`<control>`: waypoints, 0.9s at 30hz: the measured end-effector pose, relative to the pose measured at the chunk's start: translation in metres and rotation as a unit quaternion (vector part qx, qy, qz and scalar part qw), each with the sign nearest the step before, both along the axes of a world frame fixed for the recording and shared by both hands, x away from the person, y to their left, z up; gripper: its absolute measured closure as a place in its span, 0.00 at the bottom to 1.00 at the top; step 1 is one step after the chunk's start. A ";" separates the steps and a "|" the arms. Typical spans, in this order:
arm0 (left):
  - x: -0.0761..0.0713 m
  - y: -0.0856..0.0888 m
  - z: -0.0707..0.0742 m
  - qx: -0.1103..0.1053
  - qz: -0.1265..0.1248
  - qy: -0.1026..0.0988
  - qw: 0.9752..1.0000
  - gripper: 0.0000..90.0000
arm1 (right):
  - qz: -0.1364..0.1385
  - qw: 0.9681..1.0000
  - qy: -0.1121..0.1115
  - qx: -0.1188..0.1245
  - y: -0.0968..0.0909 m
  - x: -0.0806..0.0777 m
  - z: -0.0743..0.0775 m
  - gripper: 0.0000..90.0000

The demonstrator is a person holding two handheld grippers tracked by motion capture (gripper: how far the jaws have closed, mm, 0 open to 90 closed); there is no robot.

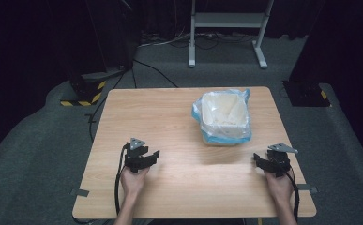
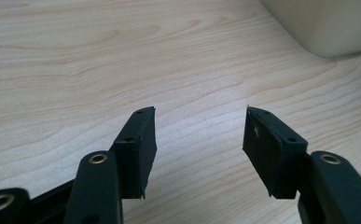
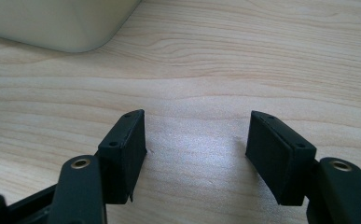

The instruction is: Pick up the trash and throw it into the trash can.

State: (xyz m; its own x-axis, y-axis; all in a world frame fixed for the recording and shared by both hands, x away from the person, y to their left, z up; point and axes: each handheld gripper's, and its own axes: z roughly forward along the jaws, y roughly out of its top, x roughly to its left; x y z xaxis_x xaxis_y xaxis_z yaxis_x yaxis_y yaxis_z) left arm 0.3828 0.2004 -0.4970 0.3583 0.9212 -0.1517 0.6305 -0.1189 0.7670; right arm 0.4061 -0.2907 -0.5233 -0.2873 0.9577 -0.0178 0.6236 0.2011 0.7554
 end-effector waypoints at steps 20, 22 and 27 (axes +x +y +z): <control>0.015 -0.006 -0.019 0.039 0.025 -0.010 0.999 0.47 | 0.000 1.000 0.001 0.000 0.000 0.000 0.000 0.41; 0.017 -0.007 -0.022 0.040 0.024 -0.004 0.999 0.47 | 0.000 1.000 0.001 0.000 0.000 0.000 0.000 0.41; 0.016 -0.015 -0.030 0.080 0.026 -0.010 0.996 0.44 | 0.000 1.000 0.000 0.000 0.000 0.000 0.000 0.41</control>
State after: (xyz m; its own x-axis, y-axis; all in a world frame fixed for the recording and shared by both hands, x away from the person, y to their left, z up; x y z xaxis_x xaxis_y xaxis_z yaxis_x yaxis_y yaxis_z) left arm 0.3992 0.1853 -0.5266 0.3107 0.9505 0.0048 0.6235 -0.2076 0.7538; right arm 0.4061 -0.2908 -0.5234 -0.2872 0.9577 -0.0179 0.6235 0.2011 0.7555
